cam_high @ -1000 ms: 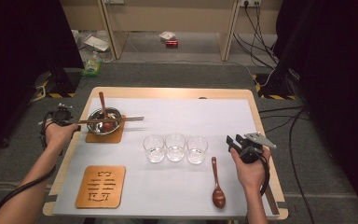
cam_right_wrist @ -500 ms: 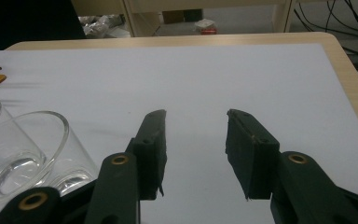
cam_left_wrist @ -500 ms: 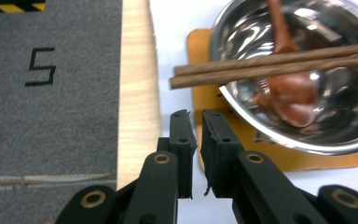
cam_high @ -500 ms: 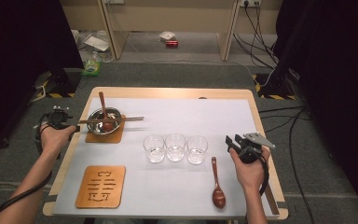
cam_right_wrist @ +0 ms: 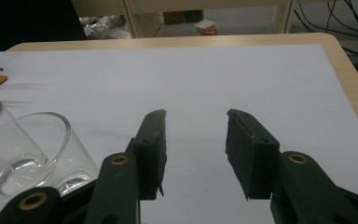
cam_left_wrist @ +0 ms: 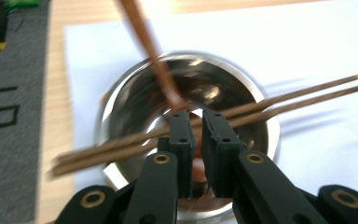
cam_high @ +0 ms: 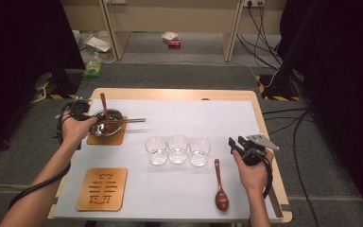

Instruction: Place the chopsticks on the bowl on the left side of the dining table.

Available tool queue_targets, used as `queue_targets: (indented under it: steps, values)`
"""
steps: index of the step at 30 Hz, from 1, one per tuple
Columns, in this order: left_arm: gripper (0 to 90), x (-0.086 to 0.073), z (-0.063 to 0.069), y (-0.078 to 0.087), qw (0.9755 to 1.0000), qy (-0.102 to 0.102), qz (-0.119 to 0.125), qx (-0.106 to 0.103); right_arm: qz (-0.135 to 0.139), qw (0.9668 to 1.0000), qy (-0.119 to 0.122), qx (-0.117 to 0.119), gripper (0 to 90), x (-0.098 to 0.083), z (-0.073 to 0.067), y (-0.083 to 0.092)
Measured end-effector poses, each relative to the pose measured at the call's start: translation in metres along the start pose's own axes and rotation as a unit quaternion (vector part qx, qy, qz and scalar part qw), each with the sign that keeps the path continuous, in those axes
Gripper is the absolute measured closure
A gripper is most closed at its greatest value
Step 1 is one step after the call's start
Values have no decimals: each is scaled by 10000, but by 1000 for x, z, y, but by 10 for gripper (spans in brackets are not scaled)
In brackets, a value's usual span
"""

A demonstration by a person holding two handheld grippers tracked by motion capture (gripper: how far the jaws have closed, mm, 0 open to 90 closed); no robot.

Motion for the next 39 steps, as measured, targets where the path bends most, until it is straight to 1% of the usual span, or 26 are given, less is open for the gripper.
queue_targets:
  steps: [1, 5, 6, 7, 8, 9, 10, 11, 15, 16, 18, 19, 20, 21, 25, 27, 28, 29, 31, 34, 39]
  values:
    - [821, 3, 6, -2, 10000, -14, 26, -68, 21, 10000, -4, 8, 582, 0, 0, 0]
    - [824, 14, 27, -10, 9997, -133, 39, -204, 45, 10000, -36, 19, 582, 1, 0, 0]
    - [825, 16, 32, -13, 9996, -164, 52, -238, 22, 10000, -27, -18, 582, 1, 0, 1]
    - [826, 17, 38, -15, 9995, -179, 64, -240, 85, 10000, -24, 14, 582, 1, 0, 0]
    - [828, 18, 43, -17, 9993, -231, 39, -279, 28, 10000, -16, -31, 582, 1, 1, 2]
    - [829, 19, 48, -19, 9991, -253, 49, -322, 69, 10000, -44, 12, 582, 1, 1, 1]
    - [830, 20, 52, -22, 9990, -302, 37, -319, 57, 10000, -36, 8, 582, 1, 1, 1]
    - [832, 20, 57, -25, 9990, -301, 50, -319, 19, 10000, -43, -23, 582, 1, 1, 2]
    - [838, 23, 73, -33, 9982, -412, 68, -421, 33, 10000, -44, 6, 582, 0, 1, 1]
    - [840, 23, 76, -34, 9981, -463, 67, -398, 38, 10000, -34, 15, 582, 0, 1, 1]
    - [841, 24, 82, -38, 9980, -479, 77, -399, 38, 10000, -31, 17, 582, 0, 1, 1]
    - [841, 24, 82, -38, 9980, -479, 77, -399, 35, 10000, -38, 15, 582, 0, 1, 1]
    - [841, 25, 84, -40, 9978, -520, 50, -404, 34, 10000, -41, 12, 582, 0, 1, 1]
    - [842, 26, 88, -43, 9977, -560, 52, -367, 36, 10000, -34, 19, 582, 0, 2, 1]
    - [842, 27, 95, -47, 9974, -624, 50, -351, 34, 10000, -41, 26, 582, 0, 1, 1]
    - [842, 27, 97, -48, 9973, -654, 8, -345, 3, 10000, -28, -13, 582, 0, 2, 1]
    - [842, 27, 97, -48, 9973, -654, 8, -345, 3, 10000, -28, -13, 582, 0, 2, 1]
    - [842, 26, 98, -50, 9970, -707, -38, -317, 16, 10000, -32, 16, 582, -1, 2, 0]
    - [842, 26, 98, -51, 9970, -716, -79, -280, 25, 10000, -46, 29, 582, -1, 2, 0]
    - [841, 24, 98, -53, 9968, -732, -149, -286, 32, 10000, -50, 40, 582, -1, 2, -1]
    - [841, 22, 98, -52, 9967, -746, -170, -284, 29, 10000, -48, 35, 582, -1, 2, -1]
Point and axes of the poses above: each handheld gripper's, and its own axes: y roughly backward along the jaws, x roughly out of its top, z roughly to its right, the point moved 4 cm from there along -y, roughly forward along the jaws, and after that the axes turned 14 degrees about x, right-handed, at the moved point
